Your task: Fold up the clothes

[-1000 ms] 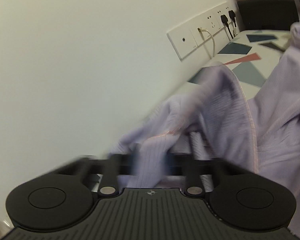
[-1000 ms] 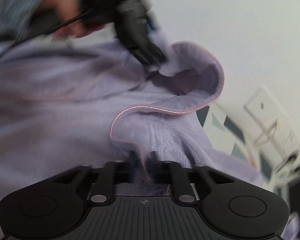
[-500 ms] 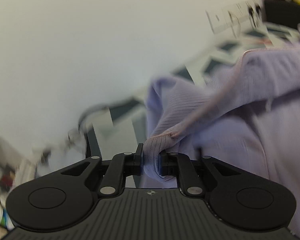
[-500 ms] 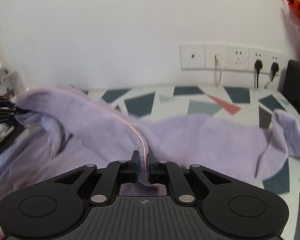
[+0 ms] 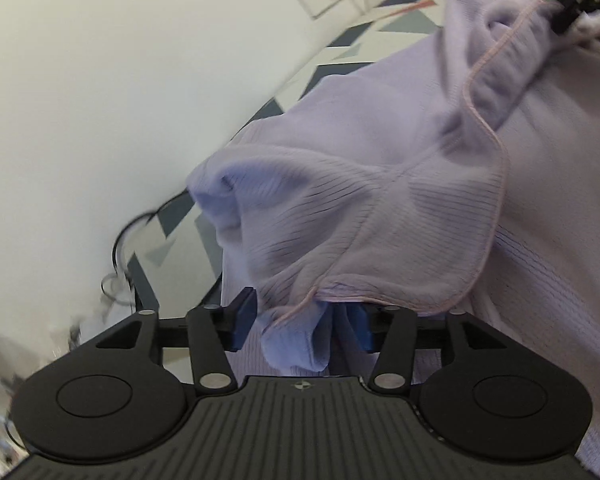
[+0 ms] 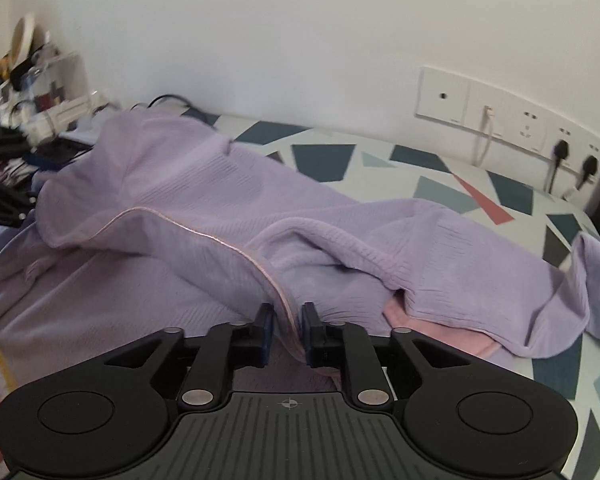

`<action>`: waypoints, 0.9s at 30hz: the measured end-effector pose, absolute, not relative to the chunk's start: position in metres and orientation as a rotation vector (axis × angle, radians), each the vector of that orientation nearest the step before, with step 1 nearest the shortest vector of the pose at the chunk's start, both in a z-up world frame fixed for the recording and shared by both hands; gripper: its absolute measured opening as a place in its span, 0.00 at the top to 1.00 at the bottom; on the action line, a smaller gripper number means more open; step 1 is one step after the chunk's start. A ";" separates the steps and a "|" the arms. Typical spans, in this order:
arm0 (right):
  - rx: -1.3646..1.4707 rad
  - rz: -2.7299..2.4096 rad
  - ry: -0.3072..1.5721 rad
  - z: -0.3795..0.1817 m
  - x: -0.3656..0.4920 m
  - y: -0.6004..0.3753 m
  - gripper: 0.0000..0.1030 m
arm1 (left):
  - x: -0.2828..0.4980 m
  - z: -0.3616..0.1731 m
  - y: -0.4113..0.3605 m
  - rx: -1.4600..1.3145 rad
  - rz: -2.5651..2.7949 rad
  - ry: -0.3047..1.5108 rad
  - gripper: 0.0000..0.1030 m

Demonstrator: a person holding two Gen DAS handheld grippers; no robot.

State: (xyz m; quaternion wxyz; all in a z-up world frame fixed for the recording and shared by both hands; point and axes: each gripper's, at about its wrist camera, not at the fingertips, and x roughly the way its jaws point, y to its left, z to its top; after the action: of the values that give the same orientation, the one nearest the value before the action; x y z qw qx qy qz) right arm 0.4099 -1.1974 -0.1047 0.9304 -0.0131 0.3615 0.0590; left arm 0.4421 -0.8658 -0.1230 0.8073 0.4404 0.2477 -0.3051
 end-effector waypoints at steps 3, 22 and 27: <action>0.025 0.130 0.718 -0.093 0.408 -1.205 0.77 | 0.440 -0.118 -0.865 0.903 -0.683 0.540 0.49; 1.149 -0.203 0.649 -0.143 0.427 -1.323 0.46 | 0.550 -0.057 -0.812 -0.181 -0.702 0.761 0.33; 1.283 -0.325 0.620 -0.163 0.431 -1.325 0.52 | 0.574 -0.084 -0.839 -0.131 -0.563 0.834 0.33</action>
State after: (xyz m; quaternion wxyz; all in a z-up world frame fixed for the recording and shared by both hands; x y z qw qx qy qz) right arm 0.4309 -1.3247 -0.1626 0.7448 0.5857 0.2832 -0.1483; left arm 0.5743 -0.8387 -0.0841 0.8739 -0.0626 0.3995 -0.2697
